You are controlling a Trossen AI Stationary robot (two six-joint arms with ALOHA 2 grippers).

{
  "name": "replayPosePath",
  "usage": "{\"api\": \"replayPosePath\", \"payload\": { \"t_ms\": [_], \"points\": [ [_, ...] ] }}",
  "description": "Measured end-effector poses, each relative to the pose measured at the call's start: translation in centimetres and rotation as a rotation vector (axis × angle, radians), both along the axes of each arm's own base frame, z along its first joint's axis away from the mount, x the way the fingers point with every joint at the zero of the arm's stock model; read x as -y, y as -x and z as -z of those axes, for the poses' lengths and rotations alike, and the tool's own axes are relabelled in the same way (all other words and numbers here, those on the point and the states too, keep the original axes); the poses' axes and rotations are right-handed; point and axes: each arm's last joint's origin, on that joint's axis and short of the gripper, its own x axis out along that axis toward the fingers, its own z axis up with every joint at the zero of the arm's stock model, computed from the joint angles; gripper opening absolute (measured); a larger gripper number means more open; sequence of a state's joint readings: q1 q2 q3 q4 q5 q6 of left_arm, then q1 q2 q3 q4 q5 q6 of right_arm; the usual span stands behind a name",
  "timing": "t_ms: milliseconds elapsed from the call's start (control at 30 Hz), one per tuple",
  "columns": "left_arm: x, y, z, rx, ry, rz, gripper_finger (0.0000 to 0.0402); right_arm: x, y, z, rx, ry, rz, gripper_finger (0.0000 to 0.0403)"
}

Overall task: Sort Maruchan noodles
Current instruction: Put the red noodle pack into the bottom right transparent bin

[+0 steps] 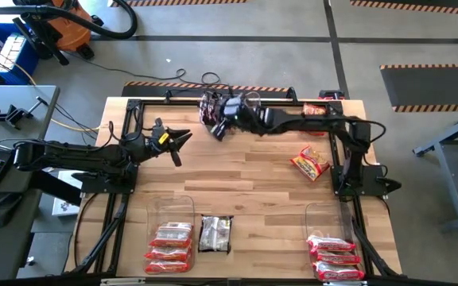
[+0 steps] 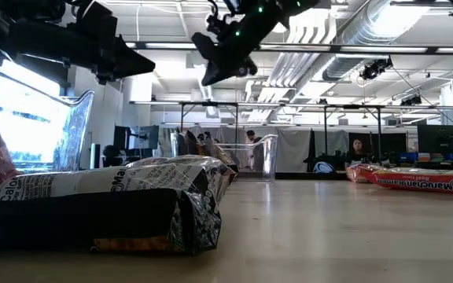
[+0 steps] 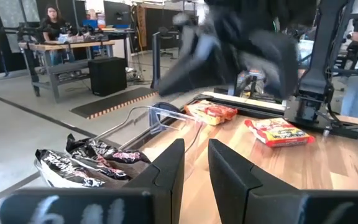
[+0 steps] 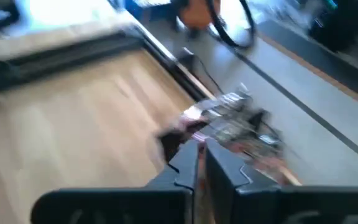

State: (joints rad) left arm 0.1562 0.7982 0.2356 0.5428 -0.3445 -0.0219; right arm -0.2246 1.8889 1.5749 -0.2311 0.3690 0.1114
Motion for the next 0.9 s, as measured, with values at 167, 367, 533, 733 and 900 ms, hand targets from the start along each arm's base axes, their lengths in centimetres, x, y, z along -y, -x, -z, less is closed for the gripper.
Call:
{"api": "replayPosePath", "payload": {
  "t_ms": [167,367,533,733,900],
  "points": [
    [0.1,0.0,0.0,-0.003,0.001,0.03,0.0062,-1.5,0.7,6.2,0.218,-0.01,-0.166,0.0003],
    [0.5,-0.1,0.1,-0.007,0.002,0.072,0.0062,-4.4,4.2,10.6,0.332,-0.071,-0.229,0.0],
    [1.1,-0.3,0.1,-0.01,-0.002,0.158,0.0062,-7.7,8.0,10.3,0.259,-0.008,-0.166,0.0],
    [1.8,-0.4,0.2,-0.03,-0.016,0.284,0.0062,-10.7,13.3,8.3,0.043,-0.026,-0.058,0.0],
    [1.9,-0.4,0.5,-0.063,-0.014,0.304,0.0062,-11.8,18.1,6.2,-0.175,-0.138,0.092,0.0]
  ]
}}
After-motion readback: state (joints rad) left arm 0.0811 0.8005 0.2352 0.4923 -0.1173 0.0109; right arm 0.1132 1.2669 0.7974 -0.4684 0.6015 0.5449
